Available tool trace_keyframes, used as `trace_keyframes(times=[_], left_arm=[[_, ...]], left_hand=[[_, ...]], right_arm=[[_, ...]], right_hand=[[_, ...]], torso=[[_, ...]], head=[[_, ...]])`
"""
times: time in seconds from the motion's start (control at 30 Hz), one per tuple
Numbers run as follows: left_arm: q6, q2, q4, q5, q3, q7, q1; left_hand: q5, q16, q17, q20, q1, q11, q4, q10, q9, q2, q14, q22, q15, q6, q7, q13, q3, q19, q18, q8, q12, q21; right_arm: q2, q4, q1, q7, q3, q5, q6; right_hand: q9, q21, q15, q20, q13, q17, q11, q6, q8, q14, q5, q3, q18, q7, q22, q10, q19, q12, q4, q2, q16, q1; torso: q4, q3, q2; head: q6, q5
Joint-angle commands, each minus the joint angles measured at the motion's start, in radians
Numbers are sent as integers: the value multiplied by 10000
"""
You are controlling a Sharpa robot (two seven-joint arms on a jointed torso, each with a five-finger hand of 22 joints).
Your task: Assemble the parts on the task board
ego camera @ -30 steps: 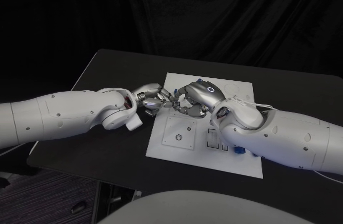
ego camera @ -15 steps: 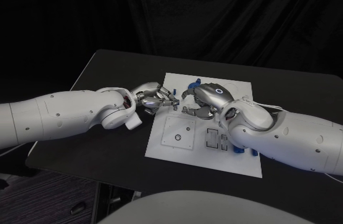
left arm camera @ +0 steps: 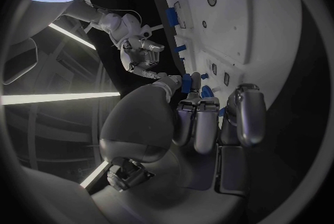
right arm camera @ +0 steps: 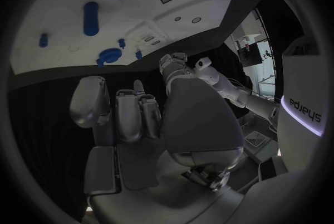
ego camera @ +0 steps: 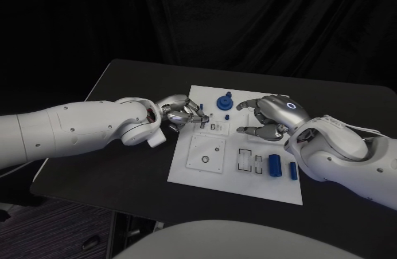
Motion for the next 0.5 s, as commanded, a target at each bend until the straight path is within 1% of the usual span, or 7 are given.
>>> trace_keyframes(times=[0.03, 0.17, 0.27, 0.3, 0.37, 0.47, 0.5], left_arm=[[527, 171, -76, -1108, 23, -1502, 255], [1283, 442, -242, -1547, 23, -2875, 659], [1874, 738, -434, -1779, 23, -3840, 970], [2043, 858, -505, -1884, 23, -4121, 1055], [2278, 1090, -640, -2064, 23, -4545, 1174], [2600, 1502, -865, -2237, 23, -5183, 1287], [2658, 1585, -908, -2259, 23, -5320, 1301]], left_hand=[[-105, 26, 2634, -22, -33, -75, -802, 1056, 709, -120, 1039, 1779, -98, 312, -282, 2634, 834, -8, -40, 37, 35, -5], [-275, 26, 2634, -57, -129, -116, -830, 1056, 680, -160, 1039, 1762, -134, 416, -326, 2634, 916, -1, -29, 55, 35, -42], [-507, 26, 2634, -80, -260, -135, -817, 1056, 644, -184, 1039, 1730, -154, 433, -345, 2634, 975, -32, -10, 19, 35, -133], [-524, 26, 2634, -82, -269, -136, -818, 1056, 640, -185, 1039, 1719, -156, 432, -345, 2634, 981, -47, -2, 14, 35, -163], [-757, 26, 2634, -91, -378, -143, -803, 1056, 609, -184, 1039, 1705, -163, 423, -352, 2634, 1021, -57, 4, -26, 35, -204], [-850, 26, 2634, -97, -441, -147, -795, 1056, 593, -169, 1039, 1686, -168, 431, -354, 2634, 1054, -80, 16, -44, 35, -261], [-888, 26, 2634, -99, -467, -148, -792, 1056, 588, -169, 1039, 1683, -169, 436, -356, 2634, 1062, -83, 18, -48, 35, -272]], right_arm=[[-348, 297, 186, -137, -2, -80, -537], [-834, 590, 401, -157, -12, -85, -699], [-1146, 726, 531, -225, -16, -27, -763], [-1251, 754, 560, -256, -17, 20, -770], [-1440, 776, 596, -299, -18, 139, -750], [-1725, 735, 629, -323, -20, 365, -728], [-1780, 722, 633, -323, -20, 401, -725]], right_hand=[[-67, -18, 77, 17, 343, -10, 12, 204, 138, 248, 292, 54, 115, -15, 1370, -61, -59, -59, 69, 79, -49, 245], [-99, -4, 80, 21, 350, -16, 15, 324, 211, 250, 418, 74, 110, -26, 1379, -52, -45, -57, 87, 127, -52, 324], [-129, -2, 71, 18, 343, -36, -5, 409, 262, 246, 519, 89, 110, -38, 1384, -53, -37, -62, 112, 179, -67, 366], [-129, -2, 71, 18, 343, -36, -5, 409, 262, 246, 519, 89, 110, -38, 1384, -53, -37, -62, 112, 179, -67, 366], [-142, -33, 64, 15, 303, -78, -14, 440, 281, 235, 543, 94, 116, -45, 1377, -79, -45, -85, 139, 213, -97, 366], [-165, -105, 63, 12, 230, -148, -6, 523, 329, 212, 569, 97, 128, -60, 1361, -128, -66, -128, 186, 258, -151, 372], [-165, -105, 63, 12, 230, -148, -6, 523, 329, 212, 569, 97, 128, -60, 1361, -128, -66, -128, 186, 258, -151, 372]], torso=[[-117, 75, -69], [-164, 121, -115], [-239, 184, -171], [-271, 215, -200], [-316, 262, -231], [-379, 345, -300], [-387, 354, -303]], head=[[-1, 45], [-1, 48], [-1, 85], [-1, 107], [-1, 133], [-1, 152], [-1, 164]])
